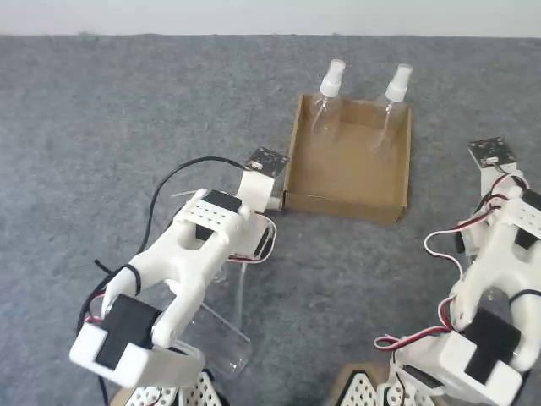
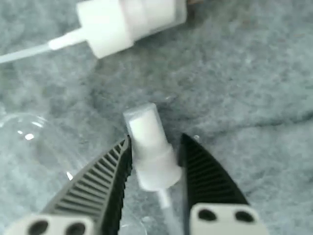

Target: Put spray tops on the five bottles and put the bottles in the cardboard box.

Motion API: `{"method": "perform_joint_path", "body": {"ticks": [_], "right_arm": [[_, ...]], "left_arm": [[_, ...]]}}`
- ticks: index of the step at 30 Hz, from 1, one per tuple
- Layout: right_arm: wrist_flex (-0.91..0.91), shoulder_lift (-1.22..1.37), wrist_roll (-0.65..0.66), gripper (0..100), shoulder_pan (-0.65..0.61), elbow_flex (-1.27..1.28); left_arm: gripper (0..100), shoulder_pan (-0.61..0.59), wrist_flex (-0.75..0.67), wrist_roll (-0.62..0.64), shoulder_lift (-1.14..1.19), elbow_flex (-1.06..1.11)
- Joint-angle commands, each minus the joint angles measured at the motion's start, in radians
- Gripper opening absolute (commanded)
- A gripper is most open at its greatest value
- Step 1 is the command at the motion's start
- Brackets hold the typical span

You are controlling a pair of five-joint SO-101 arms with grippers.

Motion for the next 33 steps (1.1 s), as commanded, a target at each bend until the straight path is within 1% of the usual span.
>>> {"method": "perform_joint_path", "body": {"ticks": [1, 7, 16, 19, 24, 29, 33], "right_arm": [[-0.008, -0.018, 0.009, 4.9, 0.010, -0.005], [-0.008, -0.018, 0.009, 4.8, 0.010, -0.005], [-0.008, -0.018, 0.014, 4.7, 0.012, -0.006], [-0.008, -0.018, 0.015, 4.7, 0.012, -0.006], [-0.008, -0.018, 0.015, 4.7, 0.012, -0.006], [-0.008, -0.018, 0.015, 4.6, 0.012, -0.006], [-0.008, -0.018, 0.015, 4.6, 0.012, -0.006]], "left_arm": [[9, 0.018, -0.015, -0.002, -0.046, -0.008], [8, 0.012, -0.006, -0.002, -0.055, -0.051], [8, 0.011, 0.141, -0.005, -0.051, -0.248], [9, 0.014, 0.167, -0.006, -0.041, -0.262], [15, 0.012, 0.135, -0.005, 0.002, -0.193], [15, 0.012, 0.014, -0.008, 0.068, -0.119], [14, 0.012, -0.003, -0.008, 0.110, -0.122]]}}
